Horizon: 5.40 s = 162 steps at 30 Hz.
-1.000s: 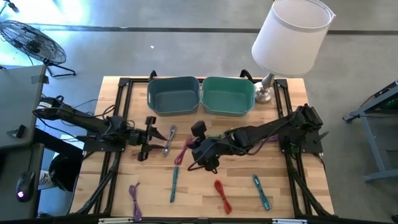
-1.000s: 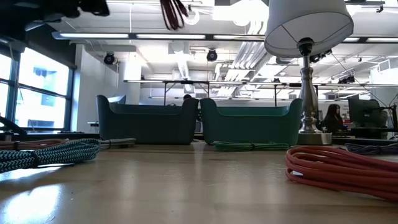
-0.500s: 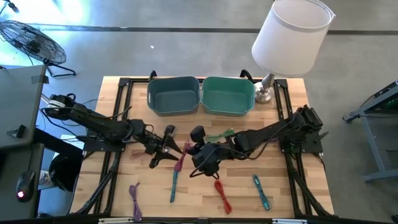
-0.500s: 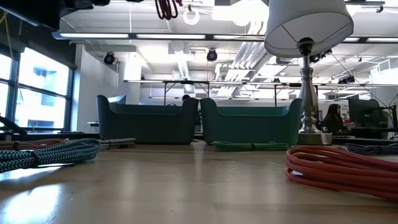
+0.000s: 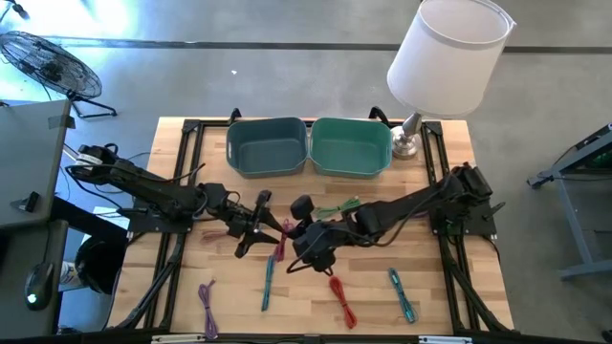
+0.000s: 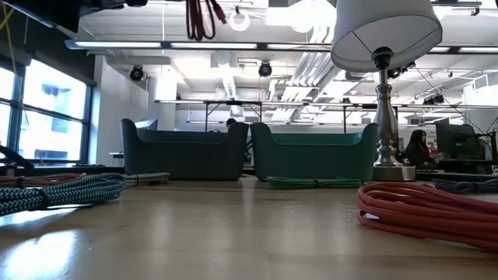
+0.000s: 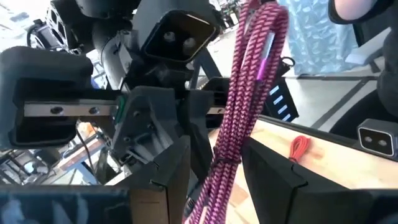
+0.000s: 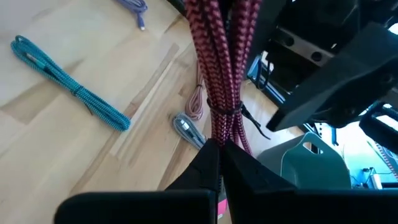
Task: Pick & Place USB Port
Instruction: Put the pink patterned USB cable into the blue bin, then put the right purple USB cable into the green bin
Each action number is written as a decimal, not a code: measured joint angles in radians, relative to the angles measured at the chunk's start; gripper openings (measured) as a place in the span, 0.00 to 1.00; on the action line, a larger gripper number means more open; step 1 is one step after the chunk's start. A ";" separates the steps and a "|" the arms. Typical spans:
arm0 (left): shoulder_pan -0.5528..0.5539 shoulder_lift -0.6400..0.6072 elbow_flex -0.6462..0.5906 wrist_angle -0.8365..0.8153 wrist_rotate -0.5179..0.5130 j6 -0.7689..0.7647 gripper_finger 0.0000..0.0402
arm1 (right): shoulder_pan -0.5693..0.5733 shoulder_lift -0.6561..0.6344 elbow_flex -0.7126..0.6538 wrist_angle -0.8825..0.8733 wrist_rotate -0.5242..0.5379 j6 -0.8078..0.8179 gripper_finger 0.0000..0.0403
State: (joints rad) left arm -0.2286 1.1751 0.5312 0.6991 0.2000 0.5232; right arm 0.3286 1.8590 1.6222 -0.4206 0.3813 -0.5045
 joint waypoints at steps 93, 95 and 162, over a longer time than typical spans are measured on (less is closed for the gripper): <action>0.691 -0.096 0.293 -0.629 0.418 0.019 0.43 | 0.037 -0.129 -0.110 -1.063 0.056 0.966 0.46; 0.665 -0.098 0.293 -0.615 0.422 0.018 0.43 | -0.006 -0.133 -0.155 -1.102 0.001 1.014 0.46; 0.383 0.058 0.291 -0.731 0.385 0.081 0.43 | -0.016 -0.128 -0.416 -0.956 0.003 0.955 0.03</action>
State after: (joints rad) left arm 0.1549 1.2333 0.8227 -0.0320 0.5849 0.6038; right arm 0.3122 1.7306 1.2060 -1.3765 0.3846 0.4508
